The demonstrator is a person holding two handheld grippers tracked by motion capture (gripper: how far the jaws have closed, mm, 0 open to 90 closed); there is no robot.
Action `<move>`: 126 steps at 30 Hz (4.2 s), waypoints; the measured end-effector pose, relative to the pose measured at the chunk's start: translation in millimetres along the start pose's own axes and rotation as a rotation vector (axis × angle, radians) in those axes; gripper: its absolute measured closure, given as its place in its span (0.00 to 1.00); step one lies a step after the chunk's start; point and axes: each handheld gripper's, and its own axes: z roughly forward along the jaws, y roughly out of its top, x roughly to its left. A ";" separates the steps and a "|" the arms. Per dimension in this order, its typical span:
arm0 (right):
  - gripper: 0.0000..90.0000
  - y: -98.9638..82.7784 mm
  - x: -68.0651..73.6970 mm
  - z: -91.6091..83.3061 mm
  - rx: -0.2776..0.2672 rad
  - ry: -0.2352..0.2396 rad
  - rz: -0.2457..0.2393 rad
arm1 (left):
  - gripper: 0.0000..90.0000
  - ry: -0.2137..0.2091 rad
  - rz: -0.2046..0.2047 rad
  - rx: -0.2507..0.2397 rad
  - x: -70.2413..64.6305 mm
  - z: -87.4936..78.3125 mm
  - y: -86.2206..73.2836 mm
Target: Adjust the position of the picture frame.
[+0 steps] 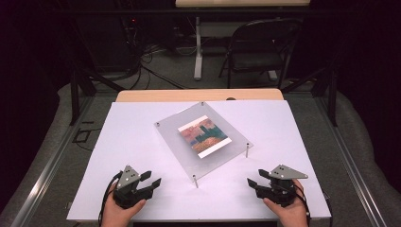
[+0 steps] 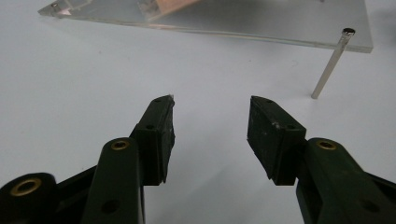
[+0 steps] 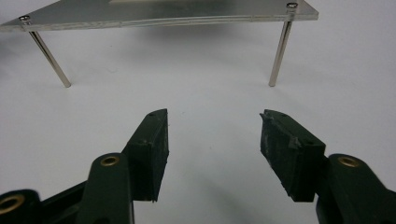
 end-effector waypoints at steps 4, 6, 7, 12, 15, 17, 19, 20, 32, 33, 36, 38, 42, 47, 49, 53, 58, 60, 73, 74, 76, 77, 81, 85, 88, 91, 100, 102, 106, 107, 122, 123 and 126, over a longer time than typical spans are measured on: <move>0.44 -0.1 1.4 -0.2 -0.017 -0.008 -0.009 | 0.54 -0.006 0.004 -0.015 -2.3 -0.5 0.6; 0.43 0.5 1.5 -1.1 -0.021 -0.011 -0.011 | 0.52 -0.005 0.008 -0.019 -3.9 -0.4 0.9; 0.43 0.7 1.5 -1.2 -0.022 -0.010 -0.009 | 0.51 -0.005 0.008 -0.019 -3.9 -0.4 0.9; 0.44 0.4 0.2 0.2 -0.009 -0.004 0.009 | 0.48 -0.016 0.008 -0.034 -8.4 -1.3 1.4; 0.46 0.2 -1.3 0.0 -0.006 -0.002 0.020 | 0.49 -0.033 -0.012 -0.044 -10.7 -2.6 2.0; 0.46 0.1 -1.6 -0.2 -0.008 -0.001 0.025 | 0.50 -0.049 -0.026 -0.043 -11.1 -2.8 2.3; 0.46 0.1 -2.6 -1.1 -0.016 0.002 0.031 | 0.52 -0.059 -0.028 -0.040 -12.4 -1.9 2.8; 0.46 0.1 -2.7 -1.3 -0.015 0.003 0.031 | 0.52 -0.065 -0.028 -0.044 -13.3 -0.7 3.1; 0.45 0.3 -5.0 -3.9 -0.029 -0.005 0.053 | 0.53 -0.157 -0.025 -0.045 -27.2 11.7 17.5; 0.45 0.3 -5.2 -4.0 -0.032 -0.009 0.055 | 0.52 -0.157 -0.025 -0.045 -27.2 11.7 17.5; 0.45 0.4 -5.6 -4.6 -0.036 -0.015 0.056 | 0.52 -0.161 -0.013 -0.014 -32.8 19.2 19.4; 0.45 0.3 -6.1 -4.8 -0.032 -0.014 0.061 | 0.52 -0.168 -0.012 0.006 -35.6 23.6 20.1; 0.45 -0.2 -7.6 -5.2 -0.034 -0.014 0.067 | 0.54 -0.181 -0.022 0.062 -42.6 33.0 24.6; 0.46 0.0 -8.5 -5.5 -0.032 -0.006 0.080 | 0.55 -0.186 0.003 0.100 -52.5 46.3 32.4; 0.48 0.1 -8.8 -5.2 -0.028 -0.006 0.078 | 0.55 -0.192 0.010 0.111 -54.2 48.7 33.5; 0.54 3.3 -10.4 -4.5 0.023 0.001 0.051 | 0.56 -0.201 0.033 0.138 -62.7 58.2 35.5; 0.58 8.2 -15.2 -2.9 0.061 0.015 0.014 | 0.58 -0.215 0.036 0.145 -66.4 64.2 38.1; 0.60 11.7 -17.9 -1.6 0.073 0.033 0.016 | 0.58 -0.218 0.036 0.152 -66.5 65.0 38.8; 0.61 36.8 -28.7 12.0 0.104 0.005 0.002 | 0.76 -0.187 0.017 0.210 -73.4 77.2 42.0; 0.61 36.3 -29.0 14.0 0.103 0.000 0.002 | 0.77 -0.183 0.014 0.214 -73.0 77.9 42.0; 0.61 35.3 -29.6 17.0 0.109 -0.006 0.004 | 0.79 -0.184 0.009 0.223 -71.6 79.5 42.1; 0.61 34.8 -29.9 19.1 0.109 -0.012 0.011 | 0.80 -0.182 0.003 0.217 -71.6 80.4 41.8; 0.62 34.5 -34.8 28.9 0.115 -0.039 -0.004 | 0.85 -0.189 -0.005 0.207 -71.6 82.2 41.8; 0.64 36.3 -41.9 41.2 0.121 -0.045 0.002 | 0.88 -0.199 -0.011 0.204 -73.0 84.6 40.7; 0.66 38.9 -44.8 51.2 0.126 -0.041 -0.007 | 0.90 -0.202 -0.010 0.201 -73.4 85.5 40.9; 0.67 42.1 -47.5 60.2 0.138 -0.037 -0.018 | 0.93 -0.205 -0.015 0.198 -74.2 86.2 41.0; 0.78 45.9 -53.2 81.8 0.164 -0.027 0.000 | 0.94 -0.203 -0.023 0.195 -74.5 87.0 40.9; 0.80 47.4 -53.3 84.4 0.168 -0.026 -0.005 | 0.94 -0.203 -0.021 0.195 -74.4 87.0 40.9; 0.83 48.5 -53.1 88.1 0.159 -0.028 -0.012 | 0.94 -0.203 -0.022 0.194 -74.5 87.1 40.7; 0.83 48.6 -52.9 88.1 0.151 -0.029 -0.012 | 0.94 -0.203 -0.022 0.194 -74.4 87.1 40.7; 0.94 47.7 -56.0 91.6 0.120 -0.031 0.017 | 0.94 -0.199 -0.011 0.191 -74.7 86.9 40.6; 0.94 47.6 -56.6 91.7 0.119 -0.026 0.015 | 0.94 -0.197 -0.011 0.192 -74.8 86.8 40.8; 0.94 48.0 -56.9 91.3 0.123 -0.020 0.007 | 0.94 -0.202 -0.014 0.193 -74.3 86.8 41.0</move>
